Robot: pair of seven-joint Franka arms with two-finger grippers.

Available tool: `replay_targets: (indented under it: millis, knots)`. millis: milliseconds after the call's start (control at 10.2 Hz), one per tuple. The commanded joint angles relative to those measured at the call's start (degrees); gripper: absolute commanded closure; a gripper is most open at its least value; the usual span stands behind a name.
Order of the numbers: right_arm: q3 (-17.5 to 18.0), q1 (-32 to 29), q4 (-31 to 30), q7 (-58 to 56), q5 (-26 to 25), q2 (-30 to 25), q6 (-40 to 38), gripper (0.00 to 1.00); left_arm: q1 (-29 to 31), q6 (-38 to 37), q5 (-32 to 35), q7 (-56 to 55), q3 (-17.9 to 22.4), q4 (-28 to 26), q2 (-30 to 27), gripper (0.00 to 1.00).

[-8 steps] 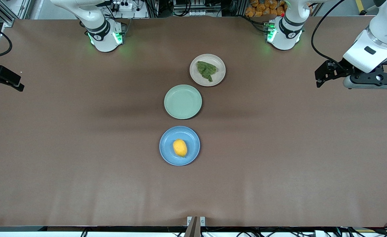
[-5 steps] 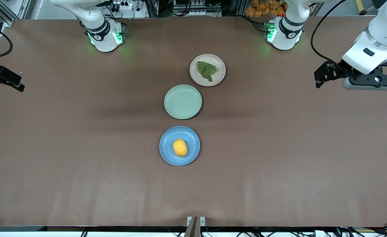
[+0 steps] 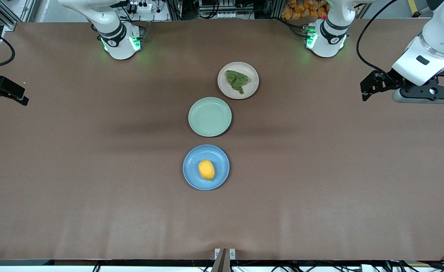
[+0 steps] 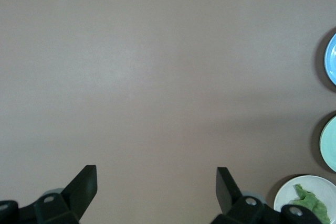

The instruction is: Pick lemon and lettuce from blue and beige plates

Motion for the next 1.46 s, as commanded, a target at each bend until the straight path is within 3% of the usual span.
replay_targets:
  millis: [0,390,585,780,1171,1366]
  knots:
    - [0.0,-0.1,0.1,-0.7,-0.8,0.0,-0.4,0.00,0.1,-1.2,-0.9,0.2,-0.4,0.7,1.2,0.00]
    - [0.0,-0.4,0.1,-0.7,-0.8,0.2,-0.5,0.00,-1.4,-0.7,-4.4,-5.3,-1.2,-0.4,5.9,0.00]
    - [0.0,-0.6,0.3,-0.5,-0.8,1.3,-0.5,0.00,-2.2,1.7,-4.5,-10.8,-4.0,-3.2,6.9,0.00]
    - [0.1,0.2,0.1,0.7,-0.5,1.7,-0.8,0.00,-2.3,4.6,-4.5,-17.4,-8.5,-7.1,6.9,0.00]
    - [1.1,3.5,0.1,14.4,0.4,4.4,1.7,0.00,-2.3,6.1,-4.4,-28.8,-17.8,-13.6,6.9,0.00]
    - [5.8,3.8,-2.4,24.6,0.5,6.6,8.3,0.00,-2.5,9.3,-4.4,-35.8,-23.5,-18.5,7.1,0.00]
